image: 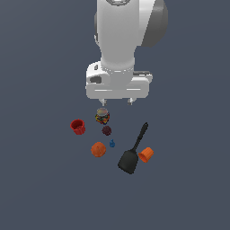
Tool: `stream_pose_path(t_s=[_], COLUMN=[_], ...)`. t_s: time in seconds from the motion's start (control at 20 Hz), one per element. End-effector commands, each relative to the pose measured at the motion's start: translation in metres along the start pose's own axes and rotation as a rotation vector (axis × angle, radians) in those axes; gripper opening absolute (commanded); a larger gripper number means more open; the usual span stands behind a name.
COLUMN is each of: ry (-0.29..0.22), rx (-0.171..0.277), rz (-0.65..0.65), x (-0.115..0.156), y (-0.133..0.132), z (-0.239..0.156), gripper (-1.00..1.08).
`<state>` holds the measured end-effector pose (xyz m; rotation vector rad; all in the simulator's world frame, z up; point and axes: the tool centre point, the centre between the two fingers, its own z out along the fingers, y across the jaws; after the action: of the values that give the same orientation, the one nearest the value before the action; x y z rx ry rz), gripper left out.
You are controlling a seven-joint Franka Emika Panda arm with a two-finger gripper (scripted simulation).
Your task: Pick up a designated object from a clutter of objects.
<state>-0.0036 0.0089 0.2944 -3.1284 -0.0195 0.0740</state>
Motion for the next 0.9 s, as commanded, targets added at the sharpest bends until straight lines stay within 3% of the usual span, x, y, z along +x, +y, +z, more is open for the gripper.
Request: stream_pose_path(t_s=[0.0, 0.45, 0.85], ry=[0.0, 0.047, 0.045], rx=[0.0, -0.008, -0.004], rz=[0.0, -0.073, -0.04], x=[0.0, 0.011, 0.015], y=[0.0, -0.025, -0.021], z=[0.0, -0.016, -0.01], gripper=[1.0, 1.0, 1.0])
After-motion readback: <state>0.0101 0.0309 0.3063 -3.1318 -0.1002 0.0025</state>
